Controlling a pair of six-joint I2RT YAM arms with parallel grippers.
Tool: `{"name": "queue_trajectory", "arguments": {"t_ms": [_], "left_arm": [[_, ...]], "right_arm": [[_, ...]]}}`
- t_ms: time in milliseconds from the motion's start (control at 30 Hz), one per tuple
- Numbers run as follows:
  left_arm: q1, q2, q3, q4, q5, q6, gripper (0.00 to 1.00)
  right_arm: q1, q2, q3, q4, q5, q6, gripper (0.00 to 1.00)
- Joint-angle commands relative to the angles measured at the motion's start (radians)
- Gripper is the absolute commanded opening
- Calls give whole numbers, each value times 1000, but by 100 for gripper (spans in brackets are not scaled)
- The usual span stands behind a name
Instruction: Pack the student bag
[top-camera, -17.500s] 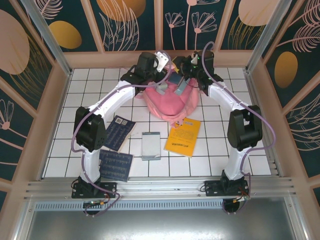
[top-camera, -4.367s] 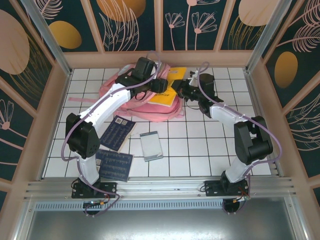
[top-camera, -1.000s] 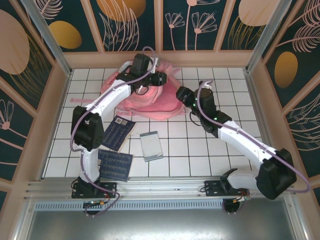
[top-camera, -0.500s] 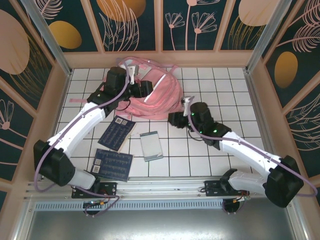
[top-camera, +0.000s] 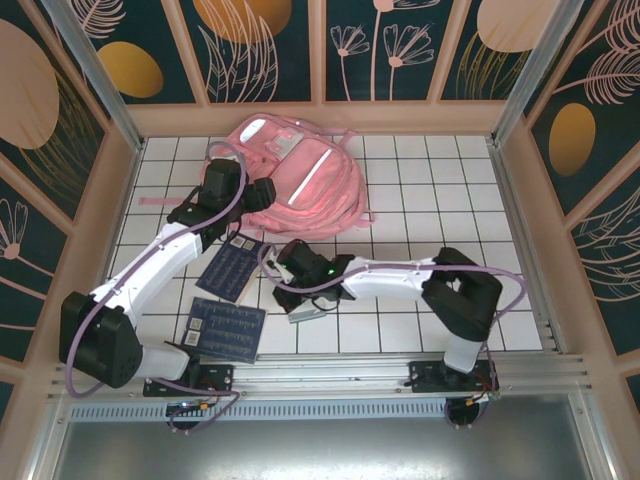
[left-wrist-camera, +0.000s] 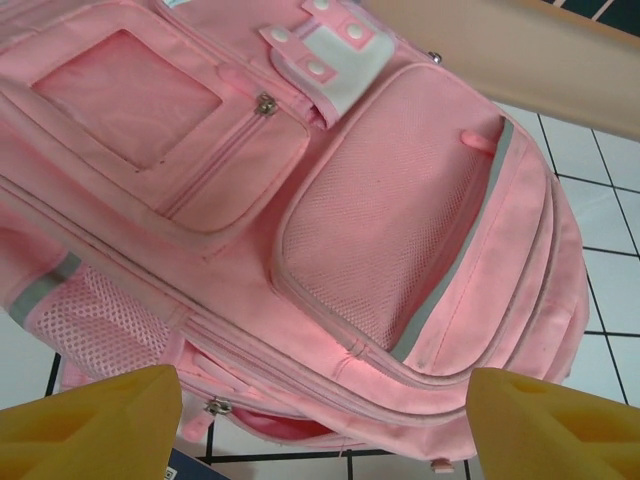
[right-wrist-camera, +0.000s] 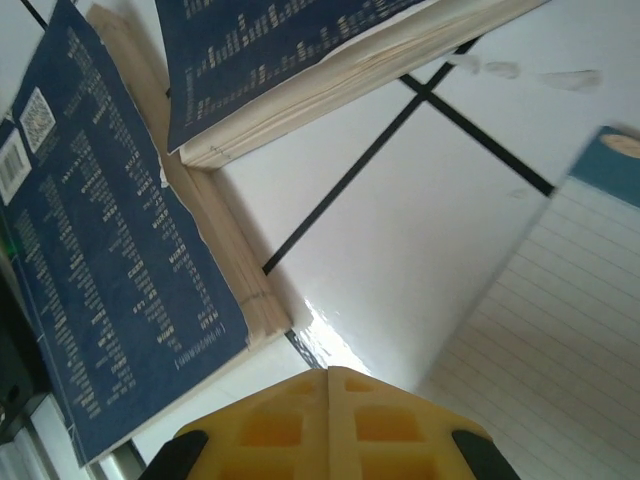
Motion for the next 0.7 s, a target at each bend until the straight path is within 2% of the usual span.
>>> {"name": "queue_trajectory", "arguments": {"t_ms": [0, 167, 333, 533, 633, 667], "left_arm": [[1, -15, 0, 22, -33, -10, 75], [1, -21, -3, 24, -46, -18, 76], [1, 0, -5, 15, -14, -34, 75], [0, 66, -26, 54, 172, -57, 75], [-3, 99, -49, 84, 278, -88, 75], [-7, 112, -57, 89, 308, -105, 75]], "right_arm": [[15, 54, 35, -100, 23, -13, 0], [35, 82, 30, -178, 86, 13, 0], [32, -6, -53, -240, 158, 64, 0], [-7, -177, -206, -331, 262, 135, 0], [-29, -335, -262, -284, 219, 145, 0], [-50, -390, -281, -253, 181, 148, 3]]}}
